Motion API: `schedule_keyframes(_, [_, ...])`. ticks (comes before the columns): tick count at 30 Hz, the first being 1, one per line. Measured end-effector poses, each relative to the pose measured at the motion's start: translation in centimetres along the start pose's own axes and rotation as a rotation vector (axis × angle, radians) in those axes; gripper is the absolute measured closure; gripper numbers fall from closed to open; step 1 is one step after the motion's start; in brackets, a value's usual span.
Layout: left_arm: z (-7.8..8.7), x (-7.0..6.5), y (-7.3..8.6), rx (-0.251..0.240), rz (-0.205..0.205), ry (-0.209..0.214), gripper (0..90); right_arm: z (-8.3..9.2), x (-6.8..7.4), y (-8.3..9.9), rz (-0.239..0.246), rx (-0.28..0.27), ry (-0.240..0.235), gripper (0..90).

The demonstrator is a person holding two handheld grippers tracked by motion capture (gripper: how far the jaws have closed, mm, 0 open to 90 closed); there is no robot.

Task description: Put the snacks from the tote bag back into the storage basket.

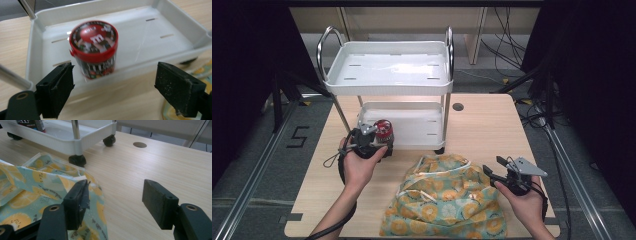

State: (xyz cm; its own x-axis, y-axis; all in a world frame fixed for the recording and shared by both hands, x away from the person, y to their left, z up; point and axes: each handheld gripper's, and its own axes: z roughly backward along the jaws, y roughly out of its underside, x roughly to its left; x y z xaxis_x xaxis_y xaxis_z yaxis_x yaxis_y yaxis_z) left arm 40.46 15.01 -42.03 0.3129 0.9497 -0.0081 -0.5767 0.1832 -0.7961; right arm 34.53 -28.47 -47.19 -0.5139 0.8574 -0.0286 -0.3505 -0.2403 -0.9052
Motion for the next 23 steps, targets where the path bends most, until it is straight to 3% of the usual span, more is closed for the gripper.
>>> schedule_keyframes(4, [0.7,-0.2,1.7,-0.017,0.029,0.034,15.1,0.0,-0.1,0.0,0.01,-0.004,0.004,38.5])
schedule_keyframes(11, [1.5,-0.6,5.3,-0.016,0.0,0.038,15.3,0.0,0.0,0.0,0.005,-0.012,0.006,38.5])
schedule_keyframes(18, [2.2,-0.7,8.7,-0.078,0.017,0.059,16.6,0.1,0.1,0.0,-0.007,-0.003,0.003,38.5])
schedule_keyframes(20, [2.5,-0.2,9.0,-0.112,0.026,0.042,17.0,0.0,0.0,0.0,0.006,-0.006,0.001,38.5])
schedule_keyframes(21, [2.6,0.0,9.1,-0.13,0.031,0.028,17.1,0.2,0.3,0.0,-0.027,0.012,0.004,38.5])
schedule_keyframes(22, [2.7,0.2,9.2,-0.139,0.026,0.022,17.2,0.1,-0.1,0.0,0.031,-0.01,0.005,38.4])
schedule_keyframes(23, [2.7,0.2,9.4,-0.164,0.042,0.021,17.6,0.1,0.1,0.0,0.008,-0.016,-0.003,38.4])
